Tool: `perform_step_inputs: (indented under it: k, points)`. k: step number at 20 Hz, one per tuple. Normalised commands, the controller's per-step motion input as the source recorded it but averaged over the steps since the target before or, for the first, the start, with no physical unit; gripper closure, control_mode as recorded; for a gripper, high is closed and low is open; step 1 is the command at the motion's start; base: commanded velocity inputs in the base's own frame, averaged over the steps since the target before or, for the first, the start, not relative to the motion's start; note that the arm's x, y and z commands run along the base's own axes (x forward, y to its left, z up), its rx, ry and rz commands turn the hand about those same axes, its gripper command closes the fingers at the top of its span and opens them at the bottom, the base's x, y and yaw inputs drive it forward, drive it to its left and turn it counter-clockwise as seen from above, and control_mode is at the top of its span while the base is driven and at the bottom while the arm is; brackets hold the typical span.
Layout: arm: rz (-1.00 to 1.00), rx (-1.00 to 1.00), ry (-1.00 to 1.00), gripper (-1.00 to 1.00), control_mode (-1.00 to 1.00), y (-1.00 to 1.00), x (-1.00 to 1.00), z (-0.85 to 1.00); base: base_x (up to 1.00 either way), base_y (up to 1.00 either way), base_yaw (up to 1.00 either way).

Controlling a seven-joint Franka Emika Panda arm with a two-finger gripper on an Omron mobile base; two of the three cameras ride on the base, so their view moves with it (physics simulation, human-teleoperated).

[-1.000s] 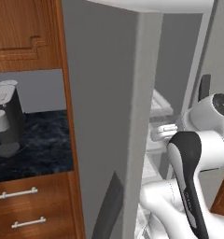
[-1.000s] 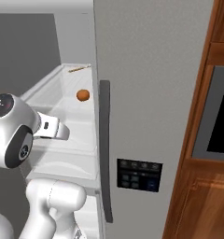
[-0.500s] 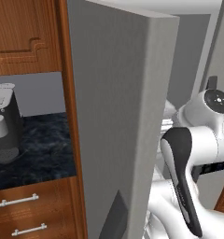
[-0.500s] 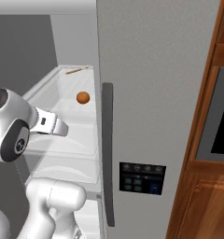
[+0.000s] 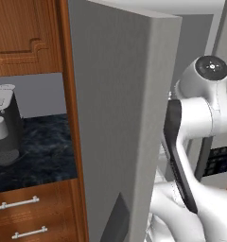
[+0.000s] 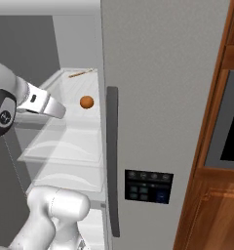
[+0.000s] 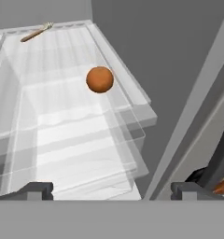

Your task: Pick the banana and tangerine from the fridge and place them on the plate next to the blender to make a fruit smoothie.

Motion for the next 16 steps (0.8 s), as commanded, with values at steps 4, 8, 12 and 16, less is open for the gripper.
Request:
perform_step_inputs:
  k: [4,8,12,16]
  points:
    - [-0.05,0.00,0.11,-1.00,-1.00,-0.05,0.22,0.22,0.00,0.00,0.00]
    - [0.00,0.00,0.00,-1.00,-1.00,0.00,0.28,-0.30,0.00,0.00,0.00]
    - [0.00,0.00,0.00,-1.00,-1.00,-0.01,0.59,-0.42,0.00,0.00,0.00]
    - [0.00,0.00,0.01,-1.00,-1.00,0.00,0.77,-0.35,0.00,0.00,0.00]
